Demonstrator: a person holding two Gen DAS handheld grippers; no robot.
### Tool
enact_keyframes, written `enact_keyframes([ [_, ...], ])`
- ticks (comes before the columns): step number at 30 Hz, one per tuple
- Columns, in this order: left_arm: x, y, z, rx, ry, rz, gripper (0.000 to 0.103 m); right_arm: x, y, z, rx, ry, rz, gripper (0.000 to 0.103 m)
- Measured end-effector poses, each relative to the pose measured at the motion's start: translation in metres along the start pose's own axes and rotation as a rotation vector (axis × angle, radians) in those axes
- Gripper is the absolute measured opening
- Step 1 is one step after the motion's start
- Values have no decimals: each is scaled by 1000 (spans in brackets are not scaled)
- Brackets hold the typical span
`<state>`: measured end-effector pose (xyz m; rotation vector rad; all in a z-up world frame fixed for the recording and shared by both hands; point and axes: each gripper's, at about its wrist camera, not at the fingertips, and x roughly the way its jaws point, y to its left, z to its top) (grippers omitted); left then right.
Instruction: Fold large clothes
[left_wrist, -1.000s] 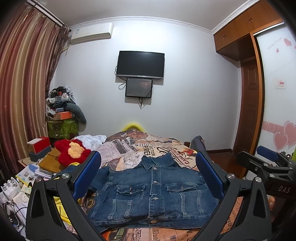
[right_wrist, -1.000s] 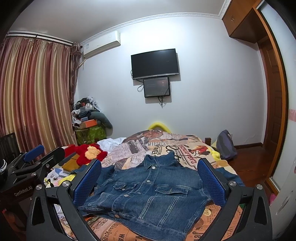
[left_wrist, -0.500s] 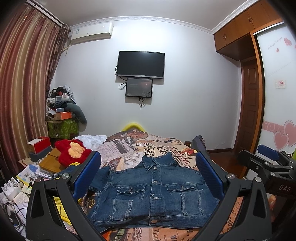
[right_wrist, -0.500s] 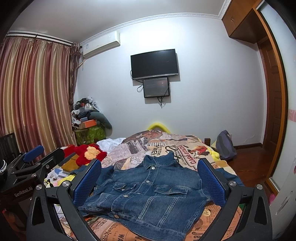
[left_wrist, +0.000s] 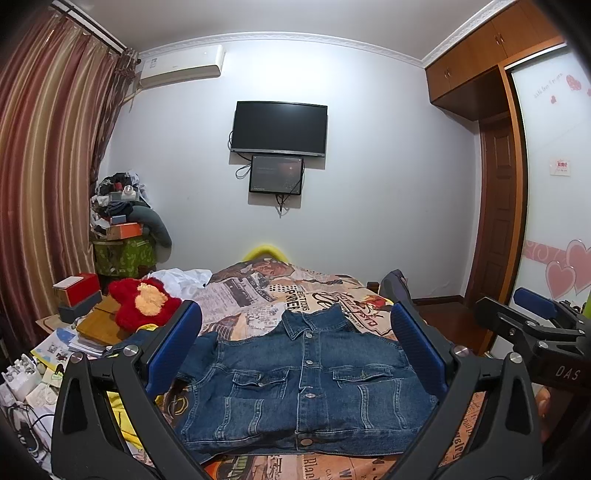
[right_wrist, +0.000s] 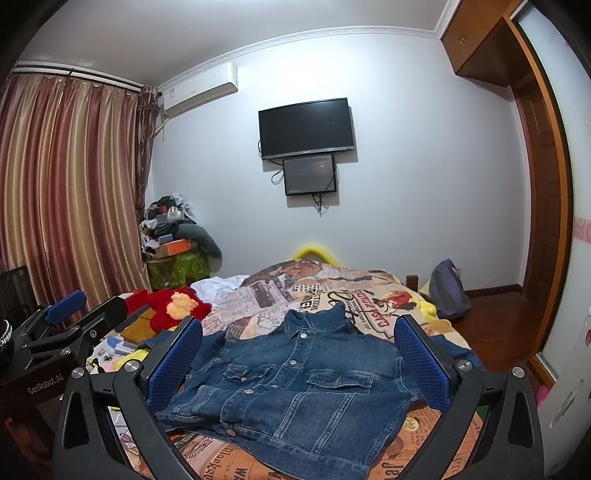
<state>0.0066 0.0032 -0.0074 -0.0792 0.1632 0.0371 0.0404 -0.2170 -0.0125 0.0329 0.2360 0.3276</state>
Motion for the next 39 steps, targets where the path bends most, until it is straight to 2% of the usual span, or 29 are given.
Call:
enact_keyframes([
  [26, 11, 3, -2, -12, 14, 14, 103, 11, -11, -3, -4, 15, -7, 103],
  [31, 26, 14, -5, -29, 33, 33, 103, 30, -6, -3, -18, 28, -2, 103],
  [39, 75, 47, -9, -70, 81, 79, 103, 94, 1, -6, -44, 103, 3, 103],
])
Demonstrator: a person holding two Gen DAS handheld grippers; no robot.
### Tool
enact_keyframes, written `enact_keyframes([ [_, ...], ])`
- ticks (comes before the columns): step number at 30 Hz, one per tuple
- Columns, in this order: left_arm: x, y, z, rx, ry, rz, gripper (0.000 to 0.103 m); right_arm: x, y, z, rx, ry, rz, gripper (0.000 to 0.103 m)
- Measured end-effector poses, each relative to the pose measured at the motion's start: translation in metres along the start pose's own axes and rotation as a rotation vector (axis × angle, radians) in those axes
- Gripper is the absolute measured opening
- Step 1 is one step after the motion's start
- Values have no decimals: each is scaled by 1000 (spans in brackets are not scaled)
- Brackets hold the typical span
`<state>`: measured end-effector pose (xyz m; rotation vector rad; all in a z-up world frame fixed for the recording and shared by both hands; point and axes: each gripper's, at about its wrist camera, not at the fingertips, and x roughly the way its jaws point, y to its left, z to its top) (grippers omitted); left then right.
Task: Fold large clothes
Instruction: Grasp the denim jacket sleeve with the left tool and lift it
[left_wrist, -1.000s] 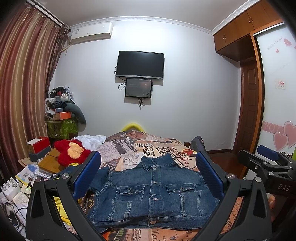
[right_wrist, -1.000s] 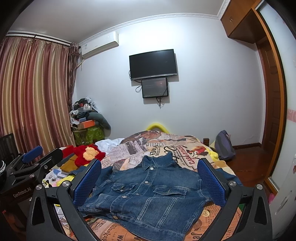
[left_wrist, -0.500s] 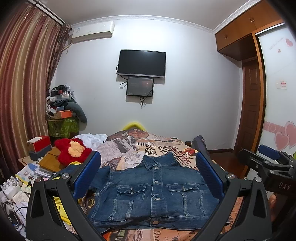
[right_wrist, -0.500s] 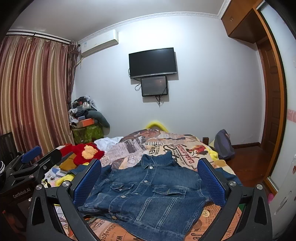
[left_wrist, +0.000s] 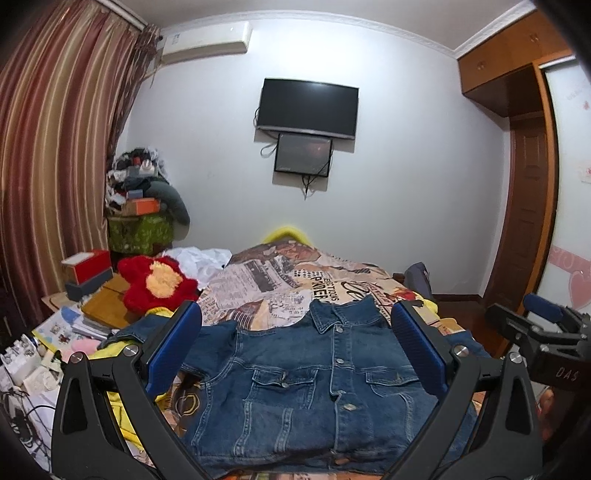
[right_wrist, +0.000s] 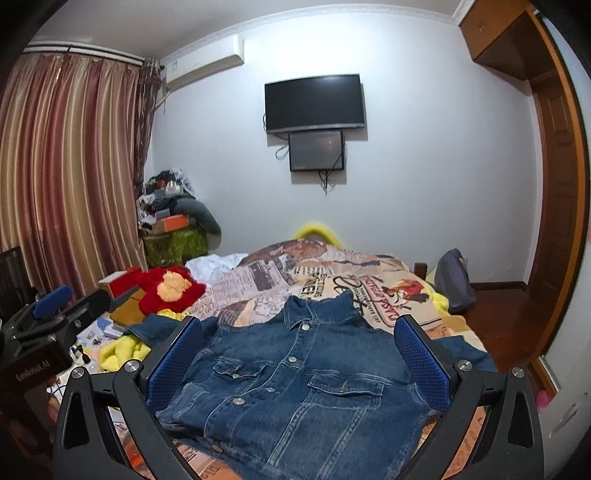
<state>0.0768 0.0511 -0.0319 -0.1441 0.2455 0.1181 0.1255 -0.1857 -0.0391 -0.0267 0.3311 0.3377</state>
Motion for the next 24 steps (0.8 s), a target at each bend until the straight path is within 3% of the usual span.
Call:
enact_keyframes([
  [6, 57, 36, 2, -44, 60, 69, 103, 67, 3, 1, -1, 90, 14, 103],
  [10, 97, 66, -1, -54, 86, 176, 103, 113, 2, 3, 16, 149, 38, 103],
  [16, 150, 122, -16, -102, 150, 256, 103, 180, 4, 2, -4, 230, 47, 103],
  [21, 194, 173, -42, -108, 272, 334, 103, 237, 12, -4, -93, 297, 21, 103],
  [24, 220, 201, -64, -118, 376, 364, 103, 275, 16, -15, -123, 384, 65, 103],
])
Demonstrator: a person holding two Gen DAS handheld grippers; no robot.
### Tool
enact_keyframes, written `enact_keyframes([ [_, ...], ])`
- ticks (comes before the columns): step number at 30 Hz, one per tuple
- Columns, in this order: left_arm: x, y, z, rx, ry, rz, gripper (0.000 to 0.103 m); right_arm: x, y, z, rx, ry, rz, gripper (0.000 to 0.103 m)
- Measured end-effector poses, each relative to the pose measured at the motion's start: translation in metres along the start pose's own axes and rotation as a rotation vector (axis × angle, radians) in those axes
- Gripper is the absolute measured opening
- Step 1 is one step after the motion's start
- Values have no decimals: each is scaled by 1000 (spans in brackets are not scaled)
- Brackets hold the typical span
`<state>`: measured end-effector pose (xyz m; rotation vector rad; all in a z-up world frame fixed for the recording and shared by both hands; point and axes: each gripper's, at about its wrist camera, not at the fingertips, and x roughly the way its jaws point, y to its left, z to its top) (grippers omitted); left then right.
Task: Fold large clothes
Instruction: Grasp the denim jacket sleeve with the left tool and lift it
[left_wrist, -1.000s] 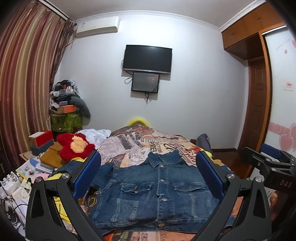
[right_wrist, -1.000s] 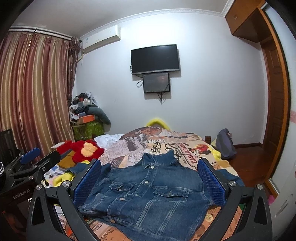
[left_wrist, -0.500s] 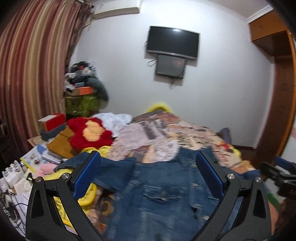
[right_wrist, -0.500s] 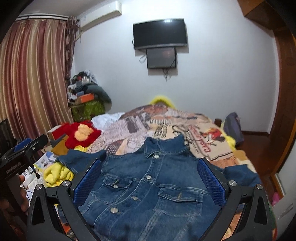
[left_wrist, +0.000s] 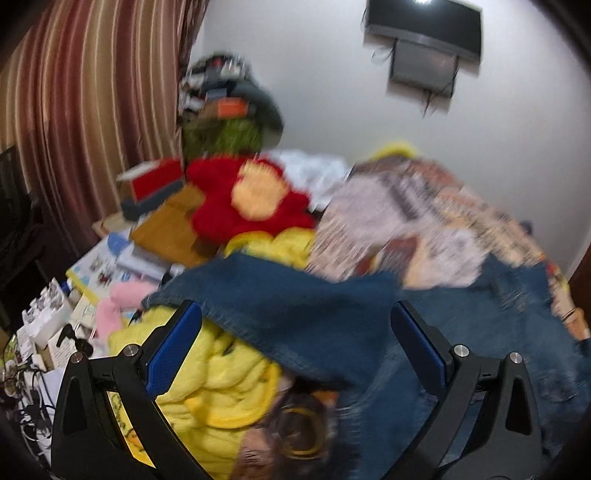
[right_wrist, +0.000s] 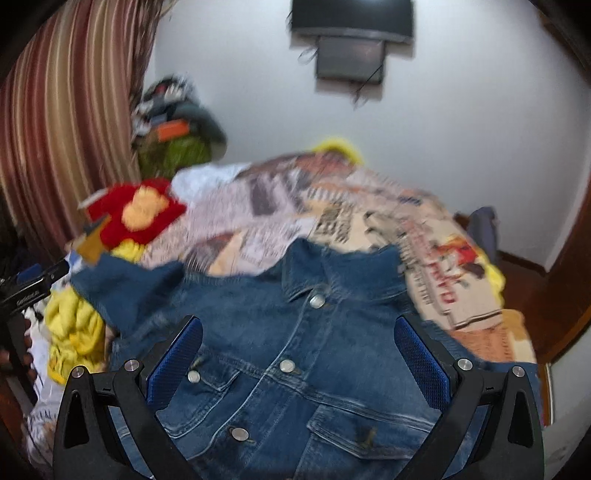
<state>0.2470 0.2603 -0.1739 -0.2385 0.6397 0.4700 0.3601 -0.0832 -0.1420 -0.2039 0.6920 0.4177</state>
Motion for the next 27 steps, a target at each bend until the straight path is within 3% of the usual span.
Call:
enact_keyframes([
  [6, 59, 37, -20, -84, 207, -10, 103, 75, 10, -7, -73, 184, 77, 103],
  [11, 86, 59, -27, -222, 304, -132, 97, 119, 18, -21, -81, 337, 159, 103],
  [17, 101, 72, -15, -330, 298, -198, 72, 143, 10, -27, 2, 434, 236, 103],
  [19, 108, 76, -10, -354, 309, -192, 51, 146, 6, -29, 28, 453, 255, 103],
  [21, 113, 78, -6, -372, 319, -180, 42, 148, 3, -31, 56, 470, 266, 103],
  [27, 101, 63, 7, -294, 289, -110, 13, 143, -5, -31, 97, 473, 273, 103],
])
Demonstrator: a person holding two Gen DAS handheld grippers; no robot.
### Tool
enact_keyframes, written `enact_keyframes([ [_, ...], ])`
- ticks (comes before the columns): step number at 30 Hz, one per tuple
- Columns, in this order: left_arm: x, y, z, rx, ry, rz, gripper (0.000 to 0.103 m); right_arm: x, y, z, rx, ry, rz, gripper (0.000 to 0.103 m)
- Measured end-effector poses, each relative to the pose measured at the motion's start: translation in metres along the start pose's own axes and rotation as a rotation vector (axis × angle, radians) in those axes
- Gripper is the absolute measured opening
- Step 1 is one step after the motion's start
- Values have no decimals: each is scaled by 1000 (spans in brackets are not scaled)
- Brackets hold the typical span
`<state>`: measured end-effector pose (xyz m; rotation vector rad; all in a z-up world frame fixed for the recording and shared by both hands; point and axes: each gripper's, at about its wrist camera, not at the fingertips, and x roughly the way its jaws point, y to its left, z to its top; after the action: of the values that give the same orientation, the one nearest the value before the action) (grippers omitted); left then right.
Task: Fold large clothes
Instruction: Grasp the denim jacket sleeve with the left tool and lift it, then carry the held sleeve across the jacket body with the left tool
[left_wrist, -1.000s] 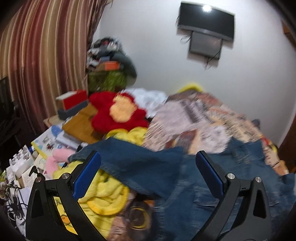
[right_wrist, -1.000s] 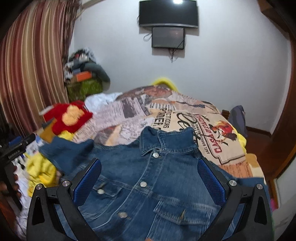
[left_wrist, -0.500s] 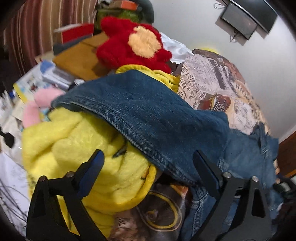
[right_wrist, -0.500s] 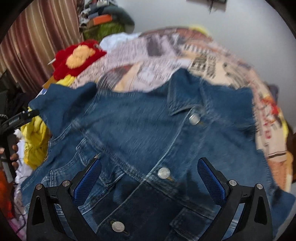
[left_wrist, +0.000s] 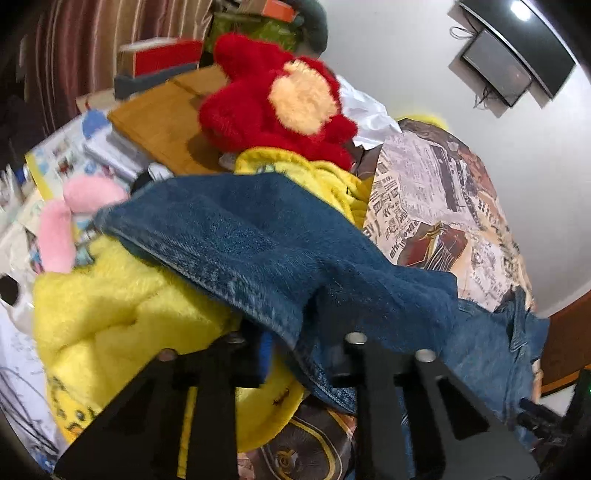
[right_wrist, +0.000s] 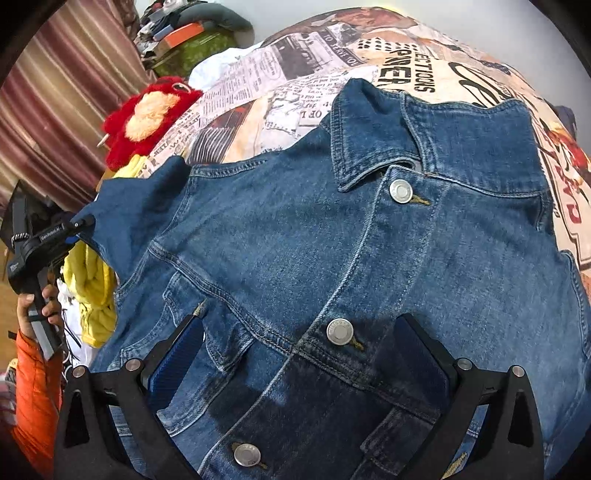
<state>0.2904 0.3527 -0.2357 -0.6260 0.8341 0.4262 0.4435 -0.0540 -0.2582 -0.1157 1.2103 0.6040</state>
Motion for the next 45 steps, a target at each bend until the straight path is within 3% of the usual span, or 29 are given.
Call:
enact_keyframes([
  [7, -50, -55, 6, 209, -143, 53, 9, -25, -2, -2, 11, -16, -14, 103],
  [12, -80, -111, -1, 336, -222, -36, 8, -45, -9, -7, 30, -37, -23, 103],
  [15, -84, -149, -13, 422, -229, -82, 8, -59, -14, -12, 36, -58, -32, 103],
  [19, -68, -193, -38, 519, -155, -128, 8, -76, -24, -19, 57, -81, -34, 103],
  [27, -9, -239, -118, 629, 123, -198, 8, -97, -48, -38, 111, -96, -41, 103],
  [29, 2, -247, -138, 662, 182, -193, 8, -97, -55, -41, 120, -86, -44, 103],
  [32, 8, -257, -159, 721, 208, -159, 9, -93, -59, -46, 133, -64, -50, 103],
  [35, 8, -255, -160, 724, 253, -162, 35, -87, -61, -47, 138, -45, -53, 103],
  [37, 4, -249, -158, 698, 284, -179, 65, -84, -59, -46, 137, -36, -56, 103],
  [42, -25, -222, -141, 643, 225, -180, 67, -81, -46, -36, 112, -36, -63, 103],
  [45, -43, -193, -117, 555, 162, -175, 69, -79, -36, -29, 93, -42, -56, 103],
])
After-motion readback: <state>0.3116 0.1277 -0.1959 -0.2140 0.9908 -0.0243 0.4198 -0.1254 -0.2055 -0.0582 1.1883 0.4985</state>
